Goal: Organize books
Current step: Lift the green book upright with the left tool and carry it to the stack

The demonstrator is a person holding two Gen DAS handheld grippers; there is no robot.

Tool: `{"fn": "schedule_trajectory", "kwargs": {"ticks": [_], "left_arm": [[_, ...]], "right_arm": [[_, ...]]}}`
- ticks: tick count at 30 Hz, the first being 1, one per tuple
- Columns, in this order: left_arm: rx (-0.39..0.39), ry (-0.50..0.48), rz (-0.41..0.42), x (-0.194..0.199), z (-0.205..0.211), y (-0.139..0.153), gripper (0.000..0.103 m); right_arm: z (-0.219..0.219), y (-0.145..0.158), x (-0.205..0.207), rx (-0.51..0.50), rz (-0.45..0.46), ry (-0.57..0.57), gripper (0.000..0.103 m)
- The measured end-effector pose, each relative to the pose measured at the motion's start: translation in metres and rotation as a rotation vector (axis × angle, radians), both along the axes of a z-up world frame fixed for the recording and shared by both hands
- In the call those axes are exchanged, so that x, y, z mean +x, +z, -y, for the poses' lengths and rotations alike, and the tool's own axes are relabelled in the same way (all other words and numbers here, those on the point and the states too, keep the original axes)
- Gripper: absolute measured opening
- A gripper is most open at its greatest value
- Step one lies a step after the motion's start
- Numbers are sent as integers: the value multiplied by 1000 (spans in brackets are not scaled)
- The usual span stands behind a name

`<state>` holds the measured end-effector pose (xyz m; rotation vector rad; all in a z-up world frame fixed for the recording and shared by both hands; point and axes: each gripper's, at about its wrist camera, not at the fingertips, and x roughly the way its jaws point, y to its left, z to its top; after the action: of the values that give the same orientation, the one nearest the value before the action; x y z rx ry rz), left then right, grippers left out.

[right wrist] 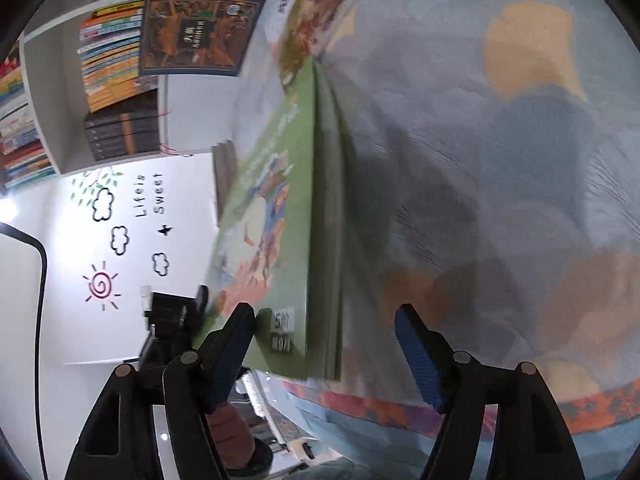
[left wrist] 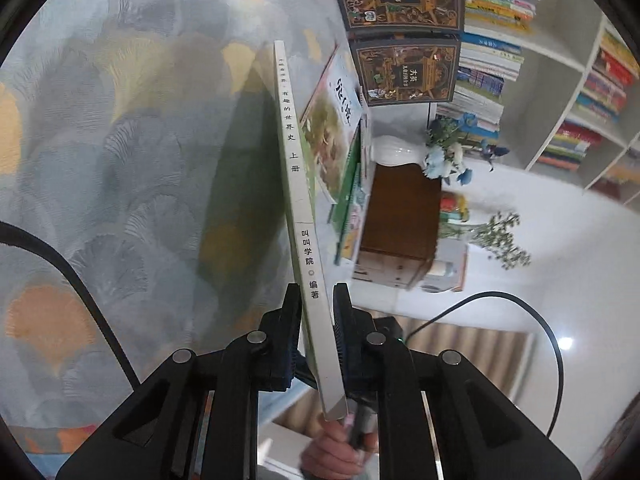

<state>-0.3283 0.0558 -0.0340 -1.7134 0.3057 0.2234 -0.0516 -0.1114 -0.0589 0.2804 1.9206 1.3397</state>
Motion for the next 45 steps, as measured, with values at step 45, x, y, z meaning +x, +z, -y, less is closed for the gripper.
{"fn": "schedule_trajectory", "kwargs": {"ticks": [45], "left_arm": [[555,306,-494,-160,-159,87,18]], "right_arm": [[-298,145,-238,478,867,575,42]]}}
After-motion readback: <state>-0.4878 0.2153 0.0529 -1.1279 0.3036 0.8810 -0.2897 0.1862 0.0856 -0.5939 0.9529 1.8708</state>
